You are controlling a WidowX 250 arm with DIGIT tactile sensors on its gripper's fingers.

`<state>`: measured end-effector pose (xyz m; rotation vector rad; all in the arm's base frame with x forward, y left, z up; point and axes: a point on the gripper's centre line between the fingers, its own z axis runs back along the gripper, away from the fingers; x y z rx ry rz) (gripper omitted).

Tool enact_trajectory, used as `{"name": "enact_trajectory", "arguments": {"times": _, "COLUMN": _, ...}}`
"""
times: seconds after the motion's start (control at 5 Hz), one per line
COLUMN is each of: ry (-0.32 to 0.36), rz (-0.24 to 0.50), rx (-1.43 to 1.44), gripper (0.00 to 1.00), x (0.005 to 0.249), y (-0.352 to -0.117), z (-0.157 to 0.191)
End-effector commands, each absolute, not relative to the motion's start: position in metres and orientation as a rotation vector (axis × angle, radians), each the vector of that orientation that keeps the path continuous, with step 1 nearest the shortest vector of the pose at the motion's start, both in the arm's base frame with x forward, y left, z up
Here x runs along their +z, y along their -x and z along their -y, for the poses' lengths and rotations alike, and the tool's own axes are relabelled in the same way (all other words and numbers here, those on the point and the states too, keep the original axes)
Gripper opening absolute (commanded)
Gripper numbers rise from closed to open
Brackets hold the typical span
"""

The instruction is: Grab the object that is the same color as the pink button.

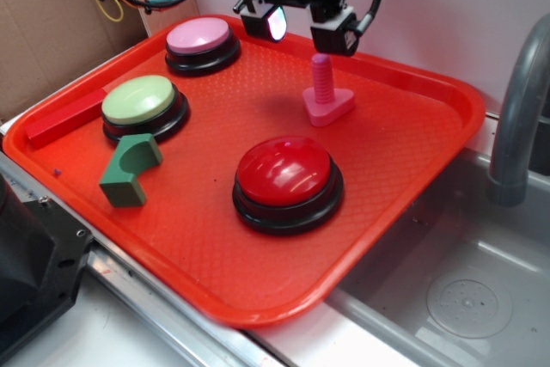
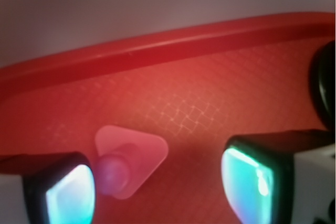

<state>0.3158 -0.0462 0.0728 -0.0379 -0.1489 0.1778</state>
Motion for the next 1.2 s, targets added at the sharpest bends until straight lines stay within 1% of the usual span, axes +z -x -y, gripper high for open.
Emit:
{"name": "enact_trajectory", "arguments": {"times": 0.0, "ry": 0.051, "rz": 0.142, "rx": 0.116, "gripper": 1.00, "x": 0.065, "y": -0.318, "z": 0.066}}
{"name": "enact_trajectory", "arguments": {"times": 0.2, "ry": 0.038, "rz": 0.135, "rx": 0.114, "gripper": 1.00, "x": 0.063, "y": -0.315, "z": 0.068}}
{"name": "enact_trajectory", "arguments": {"times": 0.4, "ry": 0.019, "rz": 0.143, "rx": 0.118, "gripper": 0.00, "x": 0.061, "y": -0.315, "z": 0.068}}
{"name": "enact_trajectory", "arguments": {"times": 0.6, "ry": -0.001, "rz": 0.149, "rx": 0.111, "gripper": 0.00, "x": 0.058, "y": -0.317, "z": 0.067}}
{"name": "enact_trajectory", "arguments": {"times": 0.8, "ry": 0.010, "rz": 0.161, "rx": 0.127, "gripper": 0.00, "x": 0.062, "y": -0.319, "z": 0.062}}
{"name": "enact_trajectory", "arguments": {"times": 1.0, "ry": 0.029, "rz": 0.170, "rx": 0.146, "gripper": 1.00, "x": 0.075, "y": -0.316, "z": 0.057}}
